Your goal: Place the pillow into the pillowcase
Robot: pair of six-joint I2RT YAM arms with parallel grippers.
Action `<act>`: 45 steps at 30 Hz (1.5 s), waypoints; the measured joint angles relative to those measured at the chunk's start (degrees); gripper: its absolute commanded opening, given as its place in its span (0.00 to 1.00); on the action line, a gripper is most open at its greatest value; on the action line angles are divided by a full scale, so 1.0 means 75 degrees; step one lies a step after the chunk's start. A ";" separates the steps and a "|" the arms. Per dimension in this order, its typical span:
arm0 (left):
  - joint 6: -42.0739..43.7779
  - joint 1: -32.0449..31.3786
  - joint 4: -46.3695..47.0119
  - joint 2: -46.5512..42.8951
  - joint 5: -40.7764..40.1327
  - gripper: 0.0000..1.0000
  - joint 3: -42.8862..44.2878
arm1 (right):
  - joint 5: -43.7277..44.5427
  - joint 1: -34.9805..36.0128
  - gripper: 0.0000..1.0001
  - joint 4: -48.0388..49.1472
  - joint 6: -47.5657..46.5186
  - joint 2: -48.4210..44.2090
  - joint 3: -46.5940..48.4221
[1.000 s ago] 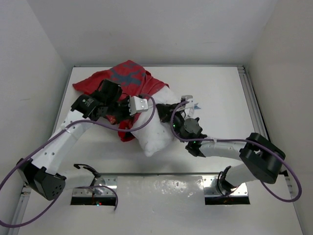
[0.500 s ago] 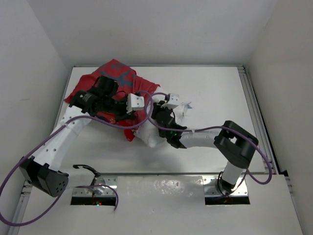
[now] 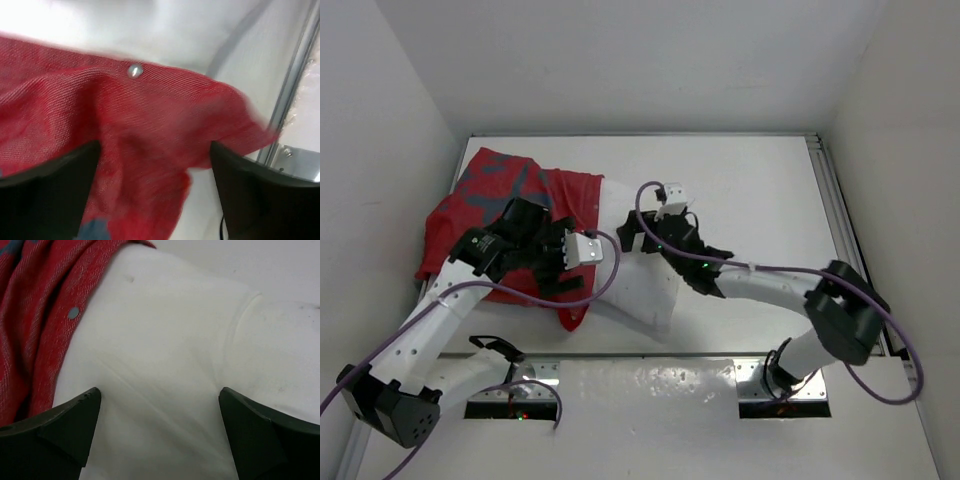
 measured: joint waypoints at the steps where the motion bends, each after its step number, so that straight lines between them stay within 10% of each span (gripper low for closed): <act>1: -0.0009 -0.0041 -0.0067 0.0000 -0.0210 1.00 -0.0006 | -0.0455 -0.0137 0.99 -0.0463 -0.0143 -0.0341 0.0009; 4: 0.0029 -0.0300 -0.0224 -0.0058 -0.0889 1.00 0.0224 | -0.1524 -0.0807 0.88 -0.1912 -0.0423 -0.1198 0.0201; 5: 0.0140 -0.0478 -0.0262 -0.0105 -0.1174 0.98 0.0382 | -0.1833 -0.1078 0.24 -0.2285 -0.0548 -0.1413 0.0271; 6: 0.0189 -0.0536 -0.0265 -0.0131 -0.1259 0.87 0.0431 | -0.2104 -0.1306 0.24 -0.2582 -0.0595 -0.1594 0.0321; 7: 0.0385 -0.0694 -0.0286 -0.0195 -0.1445 0.53 0.0495 | -0.2451 -0.1629 0.00 -0.2815 -0.0691 -0.1784 0.0332; 8: 0.0542 -0.0845 -0.0318 -0.0265 -0.1600 0.01 0.0513 | -0.2739 -0.1900 0.00 -0.3045 -0.0737 -0.1964 0.0332; 10: 0.1037 -0.1186 -0.0431 -0.0393 -0.1912 0.00 0.0452 | -0.3185 -0.2433 0.10 -0.3325 -0.0778 -0.2200 0.0344; 11: 0.1259 -0.1411 -0.0408 -0.0472 -0.2098 0.00 0.0286 | -0.3366 -0.2684 0.54 -0.3421 -0.0804 -0.2226 0.0396; 12: 0.1501 -0.1617 -0.0411 -0.0533 -0.2253 0.05 0.0055 | -0.3558 -0.2964 0.72 -0.3491 -0.0833 -0.2162 0.0522; 13: 0.1714 -0.1807 -0.0399 -0.0565 -0.2396 0.22 -0.0192 | -0.3695 -0.3139 0.84 -0.3538 -0.0845 -0.2037 0.0667; 14: 0.1944 -0.2052 -0.0297 -0.0571 -0.2614 0.67 -0.0539 | -0.3879 -0.3340 0.98 -0.3672 -0.0901 -0.1810 0.0968; 16: 0.2235 -0.2451 0.0003 -0.0560 -0.2990 0.99 -0.1279 | -0.4264 -0.3719 0.99 -0.3759 -0.0985 -0.1177 0.1696; 32: 0.2579 -0.3037 0.2465 -0.0259 -0.2591 1.00 -0.3083 | -0.5852 -0.4803 0.99 -0.4969 -0.0656 0.1562 0.3844; 36: 0.2197 -0.3037 0.3771 0.0050 -0.2798 0.54 -0.3896 | -0.5965 -0.4803 0.99 -0.4963 -0.0711 0.2559 0.5094; 37: 0.2113 -0.3031 0.3993 0.0137 -0.2824 0.12 -0.3984 | -0.5960 -0.4797 0.99 -0.4945 -0.0752 0.2838 0.5371; 38: 0.1953 -0.3019 0.4138 0.0207 -0.2838 0.00 -0.4001 | -0.5942 -0.4774 0.99 -0.4922 -0.0778 0.3098 0.5552; 45: 0.0300 -0.2544 0.3689 0.0557 -0.2410 0.00 -0.2532 | -0.6490 -0.4581 0.96 -0.4354 -0.0408 0.3722 0.4118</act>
